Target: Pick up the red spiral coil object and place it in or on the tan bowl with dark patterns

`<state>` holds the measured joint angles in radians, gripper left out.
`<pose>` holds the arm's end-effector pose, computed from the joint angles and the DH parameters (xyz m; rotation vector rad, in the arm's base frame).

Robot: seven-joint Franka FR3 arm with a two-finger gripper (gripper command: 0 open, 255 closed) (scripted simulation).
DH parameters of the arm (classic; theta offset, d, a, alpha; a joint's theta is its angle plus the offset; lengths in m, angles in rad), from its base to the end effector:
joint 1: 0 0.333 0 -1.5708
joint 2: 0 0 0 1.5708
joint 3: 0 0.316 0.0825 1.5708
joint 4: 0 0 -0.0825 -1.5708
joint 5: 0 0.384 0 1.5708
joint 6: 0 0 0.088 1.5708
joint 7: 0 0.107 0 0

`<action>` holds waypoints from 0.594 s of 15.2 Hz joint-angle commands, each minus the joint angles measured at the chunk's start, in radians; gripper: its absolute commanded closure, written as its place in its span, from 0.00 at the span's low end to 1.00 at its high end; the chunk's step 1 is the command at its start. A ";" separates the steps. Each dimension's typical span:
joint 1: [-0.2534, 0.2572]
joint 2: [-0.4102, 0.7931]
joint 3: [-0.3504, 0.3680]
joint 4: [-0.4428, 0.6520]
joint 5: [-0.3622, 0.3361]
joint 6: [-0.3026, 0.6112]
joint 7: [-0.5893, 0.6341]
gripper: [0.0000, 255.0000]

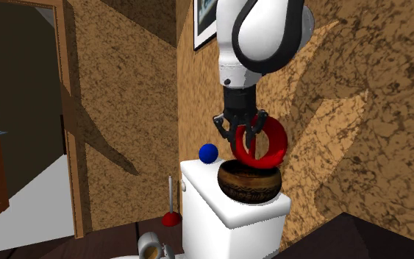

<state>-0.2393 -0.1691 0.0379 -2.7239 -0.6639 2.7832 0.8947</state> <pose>0.4086 -0.0557 0.2945 2.8060 -0.7111 0.4471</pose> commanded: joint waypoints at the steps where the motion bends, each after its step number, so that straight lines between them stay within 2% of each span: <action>1: -0.018 0.028 0.008 -0.002 -0.051 0.029 0.045 1.00; 4: -0.039 0.069 0.016 0.004 -0.123 0.058 0.109 1.00; 9: -0.039 0.069 0.015 0.004 -0.123 0.058 0.109 1.00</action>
<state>-0.2778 -0.1013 0.0534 -2.7192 -0.7863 2.8408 1.0028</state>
